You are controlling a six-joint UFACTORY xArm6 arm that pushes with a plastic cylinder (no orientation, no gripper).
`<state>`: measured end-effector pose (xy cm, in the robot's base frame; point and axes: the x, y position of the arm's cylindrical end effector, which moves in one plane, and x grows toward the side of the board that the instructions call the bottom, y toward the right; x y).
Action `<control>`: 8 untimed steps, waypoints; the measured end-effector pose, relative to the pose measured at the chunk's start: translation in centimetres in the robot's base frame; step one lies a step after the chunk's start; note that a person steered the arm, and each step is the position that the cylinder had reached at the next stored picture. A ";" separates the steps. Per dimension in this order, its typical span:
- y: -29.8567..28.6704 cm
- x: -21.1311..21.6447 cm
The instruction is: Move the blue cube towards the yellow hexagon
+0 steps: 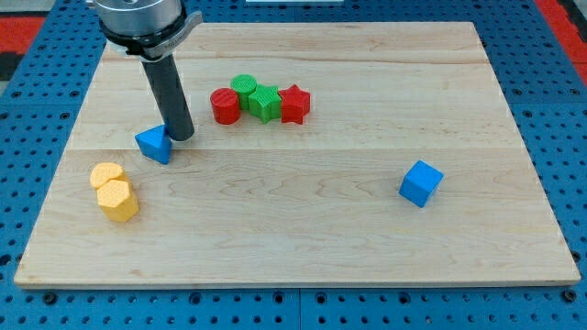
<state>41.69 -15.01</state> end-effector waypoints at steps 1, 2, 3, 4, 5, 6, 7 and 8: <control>-2.6 0.1; -2.9 1.7; -2.9 3.5; 0.1 4.7; 11.1 4.9; 19.5 4.9; 27.0 4.8; 34.7 4.8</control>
<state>46.50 19.67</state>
